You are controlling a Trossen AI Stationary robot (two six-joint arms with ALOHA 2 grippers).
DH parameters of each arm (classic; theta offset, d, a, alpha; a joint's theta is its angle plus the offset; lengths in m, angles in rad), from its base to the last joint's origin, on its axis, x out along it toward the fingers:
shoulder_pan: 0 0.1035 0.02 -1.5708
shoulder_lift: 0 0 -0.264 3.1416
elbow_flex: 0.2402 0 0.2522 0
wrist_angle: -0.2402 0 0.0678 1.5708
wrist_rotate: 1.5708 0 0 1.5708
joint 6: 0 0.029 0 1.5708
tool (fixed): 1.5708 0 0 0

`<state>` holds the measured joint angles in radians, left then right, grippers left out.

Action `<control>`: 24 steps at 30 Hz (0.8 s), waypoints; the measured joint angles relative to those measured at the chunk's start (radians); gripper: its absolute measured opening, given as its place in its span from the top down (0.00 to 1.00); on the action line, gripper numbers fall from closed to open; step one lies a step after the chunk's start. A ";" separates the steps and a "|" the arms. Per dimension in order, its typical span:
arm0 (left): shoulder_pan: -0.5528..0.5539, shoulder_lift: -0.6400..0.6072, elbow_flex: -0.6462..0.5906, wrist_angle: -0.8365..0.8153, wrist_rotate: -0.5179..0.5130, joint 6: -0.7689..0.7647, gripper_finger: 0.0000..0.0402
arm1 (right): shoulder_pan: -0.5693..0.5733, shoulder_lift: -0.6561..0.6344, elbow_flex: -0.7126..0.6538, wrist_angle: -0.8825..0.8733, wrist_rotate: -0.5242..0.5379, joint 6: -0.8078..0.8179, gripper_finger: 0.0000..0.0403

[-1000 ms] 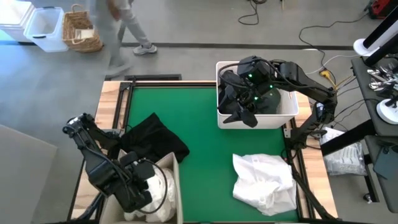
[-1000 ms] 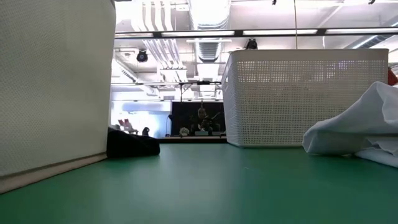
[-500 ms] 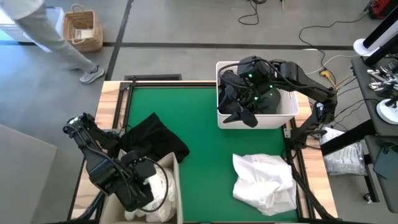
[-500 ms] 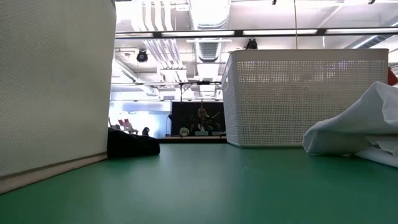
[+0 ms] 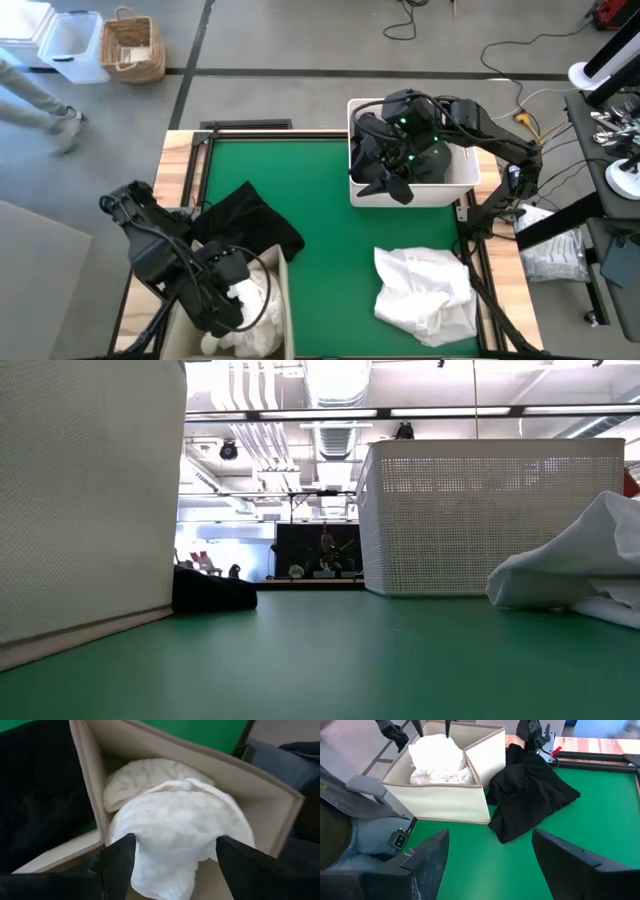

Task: Sort clothes
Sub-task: Put the white dress into the bottom left white bin

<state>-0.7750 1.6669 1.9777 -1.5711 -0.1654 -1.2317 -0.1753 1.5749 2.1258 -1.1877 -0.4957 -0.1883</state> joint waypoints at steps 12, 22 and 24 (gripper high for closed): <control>-0.001 0.000 0.108 0.000 0.026 0.037 0.38 | 0.000 0.000 0.000 0.000 0.000 0.001 0.26; 0.000 0.000 0.036 0.000 0.058 0.079 0.46 | 0.000 0.000 0.000 0.000 0.000 -0.013 0.31; 0.000 0.000 -0.005 0.000 0.082 0.079 0.50 | 0.000 0.000 0.000 0.000 0.000 -0.013 0.31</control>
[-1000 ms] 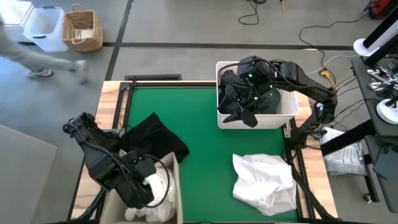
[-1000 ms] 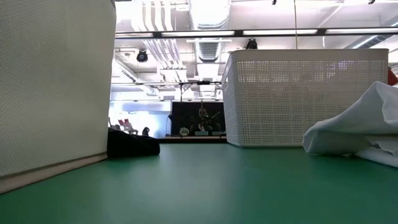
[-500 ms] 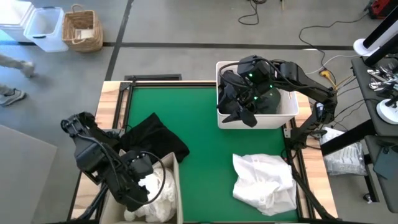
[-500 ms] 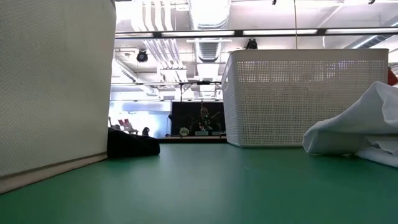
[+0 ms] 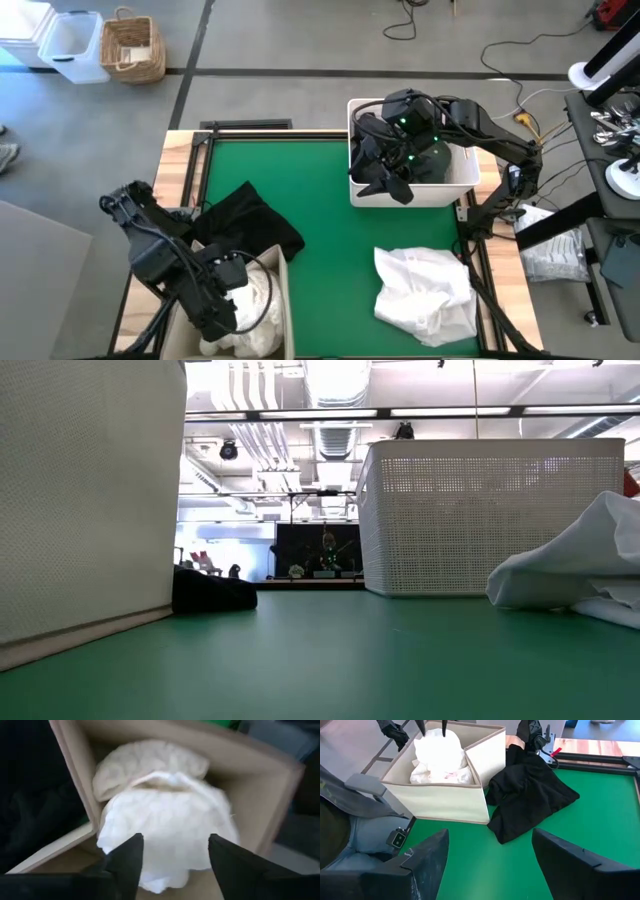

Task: Sort clothes
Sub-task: Put the white dress into the bottom left white bin

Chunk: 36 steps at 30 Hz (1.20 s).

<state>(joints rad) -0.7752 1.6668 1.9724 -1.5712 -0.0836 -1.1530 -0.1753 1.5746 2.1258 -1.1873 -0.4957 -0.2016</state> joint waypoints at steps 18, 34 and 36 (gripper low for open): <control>0.020 0.000 -0.328 0.162 0.230 0.071 0.99 | 0.000 0.000 0.000 0.023 0.000 -0.001 0.32; 0.091 -0.008 -0.382 0.040 0.311 0.042 0.99 | 0.000 0.000 0.000 0.026 0.000 0.007 0.27; 0.081 -0.008 -0.324 0.036 0.261 0.031 0.99 | 0.000 0.000 0.000 0.026 0.000 0.006 0.26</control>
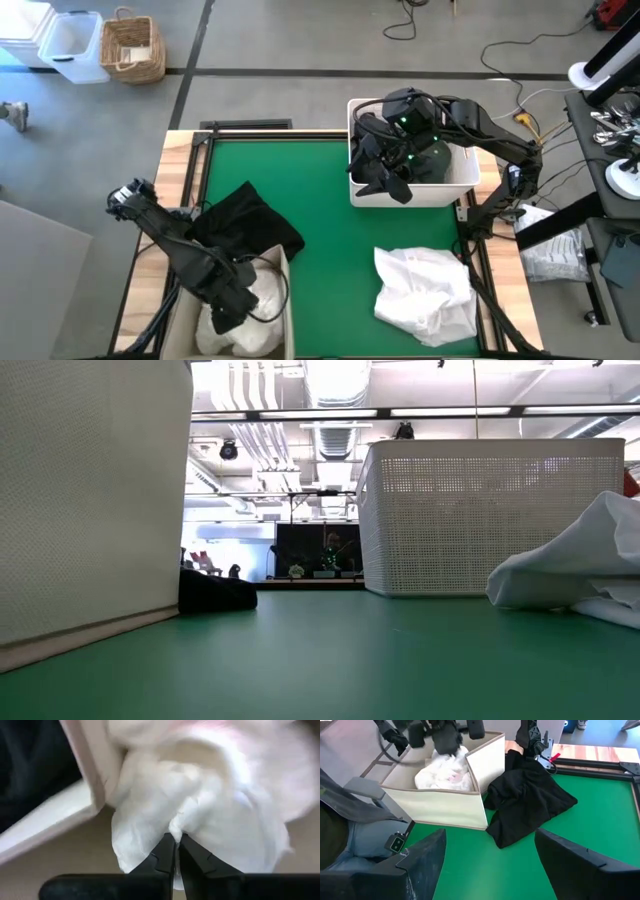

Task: Sort clothes
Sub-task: Put the white dress into the bottom left white bin

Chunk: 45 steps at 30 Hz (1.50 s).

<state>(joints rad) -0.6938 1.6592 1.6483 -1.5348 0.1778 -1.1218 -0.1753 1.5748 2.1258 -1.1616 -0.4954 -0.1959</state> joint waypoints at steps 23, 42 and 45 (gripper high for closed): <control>-0.043 0.006 0.185 -0.036 -0.247 -0.111 0.93 | 0.000 0.000 0.000 -0.001 0.000 -0.014 0.28; -0.047 -0.019 0.155 -0.036 -0.175 -0.103 0.61 | 0.000 0.000 -0.012 -0.001 0.000 -0.007 0.28; -0.047 -0.035 0.178 -0.034 -0.185 -0.106 0.62 | 0.000 0.000 -0.018 -0.002 0.000 -0.014 0.30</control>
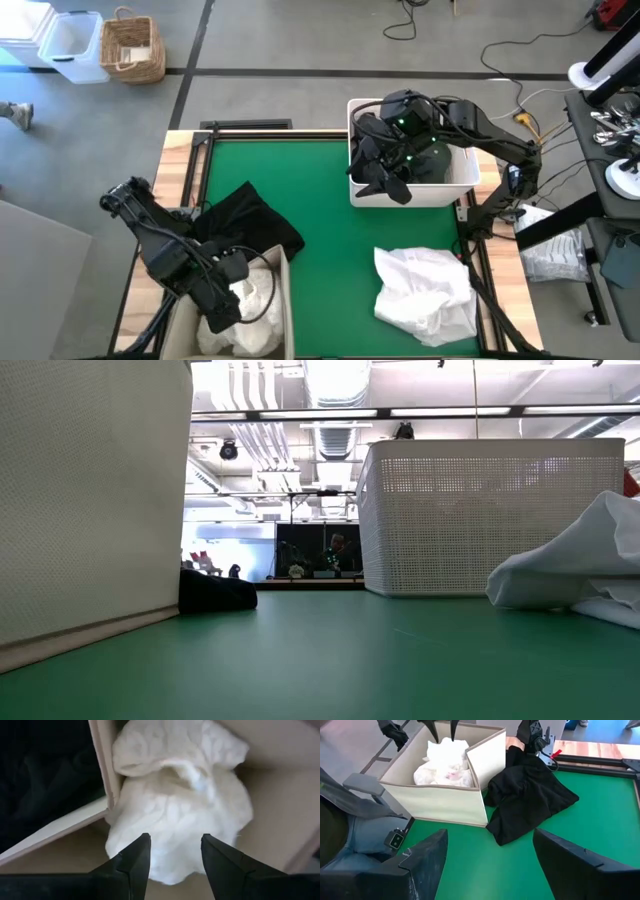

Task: Sort clothes
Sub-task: Put the white dress into the bottom left white bin, then put the black shirt into the top right white bin

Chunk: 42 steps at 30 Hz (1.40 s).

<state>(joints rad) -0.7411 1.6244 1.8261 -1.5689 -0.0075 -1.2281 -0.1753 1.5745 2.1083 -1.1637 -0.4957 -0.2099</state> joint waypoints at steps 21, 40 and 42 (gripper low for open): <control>0.002 0.082 -0.028 0.082 -0.018 0.240 0.98 | 0.000 0.000 -0.015 0.001 0.000 0.000 0.25; 0.039 0.231 -0.072 0.025 0.147 0.392 1.00 | 0.000 0.000 -0.020 0.002 0.000 0.014 0.32; 0.034 0.201 -0.045 0.026 0.130 0.345 1.00 | 0.000 0.000 -0.020 0.002 0.000 0.014 0.31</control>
<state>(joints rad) -0.7071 1.8257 1.7814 -1.5425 0.1224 -0.8829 -0.1753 1.5745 2.0880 -1.1614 -0.4960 -0.1959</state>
